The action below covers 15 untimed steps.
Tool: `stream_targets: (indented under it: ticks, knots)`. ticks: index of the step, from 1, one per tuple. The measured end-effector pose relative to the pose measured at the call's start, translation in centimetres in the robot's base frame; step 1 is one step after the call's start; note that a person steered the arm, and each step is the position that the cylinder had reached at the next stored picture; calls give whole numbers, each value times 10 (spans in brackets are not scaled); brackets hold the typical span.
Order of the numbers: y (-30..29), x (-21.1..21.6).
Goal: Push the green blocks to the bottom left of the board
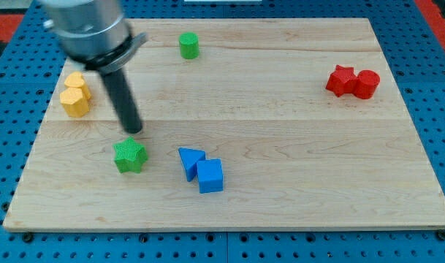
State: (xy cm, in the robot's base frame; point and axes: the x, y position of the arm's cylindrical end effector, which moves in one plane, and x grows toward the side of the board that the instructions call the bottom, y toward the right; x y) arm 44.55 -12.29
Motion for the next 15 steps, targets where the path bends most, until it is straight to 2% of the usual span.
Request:
stream_targets:
  ticks: [1,2,3,4,5,6,7,8,9,10,11,13,14,15]
  knots:
    - [43,20]
    - [7,65]
    - [-82,92]
    - [-83,75]
    - [1,-13]
    - [112,-95]
    - [162,-176]
    - [127,-219]
    - [64,-215]
    - [45,-205]
    - [52,-184]
    - [78,-186]
    - [64,-136]
    - [63,-127]
